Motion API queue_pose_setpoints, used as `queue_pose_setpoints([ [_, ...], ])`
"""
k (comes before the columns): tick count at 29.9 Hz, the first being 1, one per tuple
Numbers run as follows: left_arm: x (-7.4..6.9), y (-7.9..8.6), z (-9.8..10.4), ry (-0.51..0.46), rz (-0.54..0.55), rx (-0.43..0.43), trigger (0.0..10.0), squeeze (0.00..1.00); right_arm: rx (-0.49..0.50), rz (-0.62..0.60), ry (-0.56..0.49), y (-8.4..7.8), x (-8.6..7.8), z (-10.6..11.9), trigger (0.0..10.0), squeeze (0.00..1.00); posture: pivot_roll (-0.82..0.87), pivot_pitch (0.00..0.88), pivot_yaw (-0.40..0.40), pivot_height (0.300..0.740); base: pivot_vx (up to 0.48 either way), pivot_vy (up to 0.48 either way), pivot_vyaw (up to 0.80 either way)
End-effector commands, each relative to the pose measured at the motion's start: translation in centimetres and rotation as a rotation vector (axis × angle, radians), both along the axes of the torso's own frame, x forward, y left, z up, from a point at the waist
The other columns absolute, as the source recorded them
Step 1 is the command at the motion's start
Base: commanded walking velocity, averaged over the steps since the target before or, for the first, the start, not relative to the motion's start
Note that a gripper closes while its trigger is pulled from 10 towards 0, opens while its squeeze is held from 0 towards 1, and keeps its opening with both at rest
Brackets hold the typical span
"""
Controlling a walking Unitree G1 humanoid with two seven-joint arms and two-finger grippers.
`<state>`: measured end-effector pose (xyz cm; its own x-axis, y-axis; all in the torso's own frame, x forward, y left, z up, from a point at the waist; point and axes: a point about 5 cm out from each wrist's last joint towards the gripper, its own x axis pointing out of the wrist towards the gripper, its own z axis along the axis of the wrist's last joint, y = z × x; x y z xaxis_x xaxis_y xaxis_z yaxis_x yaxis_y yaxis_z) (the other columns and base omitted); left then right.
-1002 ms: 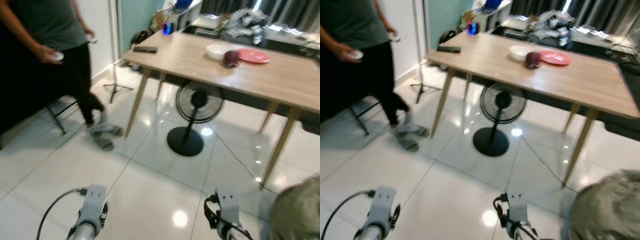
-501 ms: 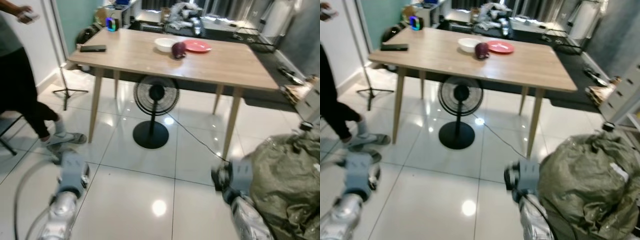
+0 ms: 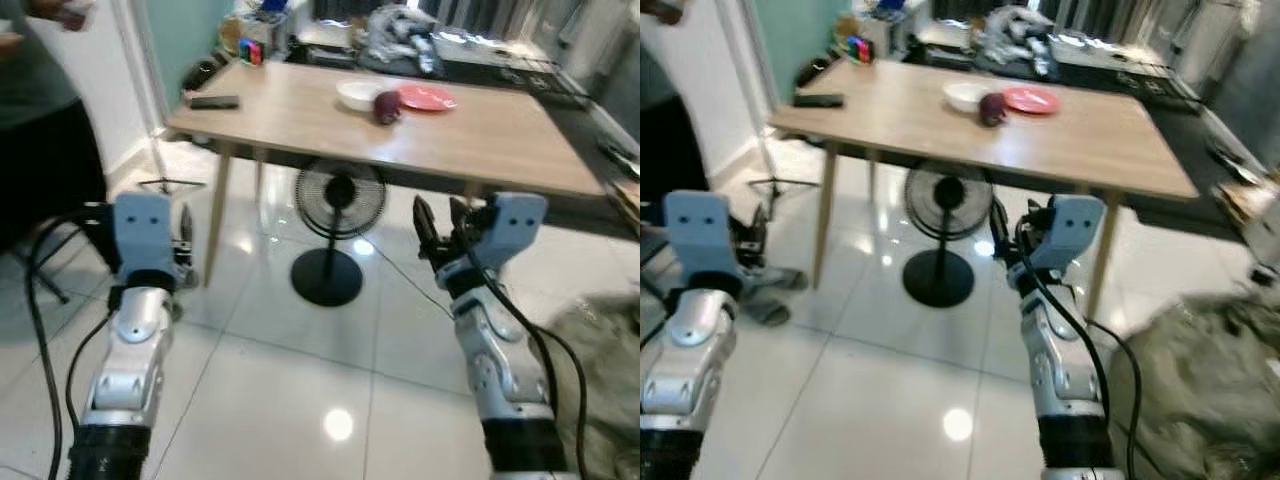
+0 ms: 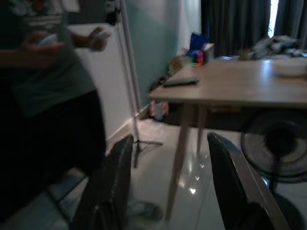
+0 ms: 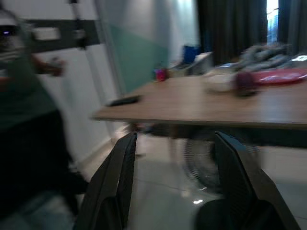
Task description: Setting the table
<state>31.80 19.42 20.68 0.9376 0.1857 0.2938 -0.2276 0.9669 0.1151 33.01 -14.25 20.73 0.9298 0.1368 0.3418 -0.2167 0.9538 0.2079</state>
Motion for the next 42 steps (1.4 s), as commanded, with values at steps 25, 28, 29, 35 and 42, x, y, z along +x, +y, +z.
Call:
queue_pose_setpoints([
  [25,-0.7,-1.2,-0.3,0.092,-0.036,-0.03,10.0,0.0,-0.003,0.004,0.115,-0.6,-0.7,-1.0,10.0,0.0,0.01,0.0,0.034,0.74,0.48,0.0,-0.6],
  [28,-0.8,-1.2,-0.4,0.095,-0.036,-0.03,10.0,0.0,-0.004,0.005,0.117,-0.5,-0.7,-1.0,10.0,0.0,0.02,0.0,0.032,0.74,0.48,0.0,-0.79],
  [29,-0.8,-1.2,-0.4,0.095,-0.036,-0.03,10.0,0.0,-0.004,0.005,0.117,-0.5,-0.7,-1.0,10.0,0.0,0.02,0.0,0.032,0.74,0.48,0.0,-0.79],
  [35,-0.9,-1.1,-0.3,0.096,-0.033,-0.026,10.0,0.0,-0.009,0.011,0.115,-0.3,-0.6,-0.9,10.0,0.0,0.03,0.0,0.031,0.74,0.48,0.0,-0.52],
  [42,-0.9,-1.1,-0.1,0.091,-0.031,-0.021,10.0,0.0,-0.015,0.047,0.104,0.5,-0.5,-0.6,10.0,0.0,0.04,0.0,0.033,0.74,0.48,0.0,0.0],
])
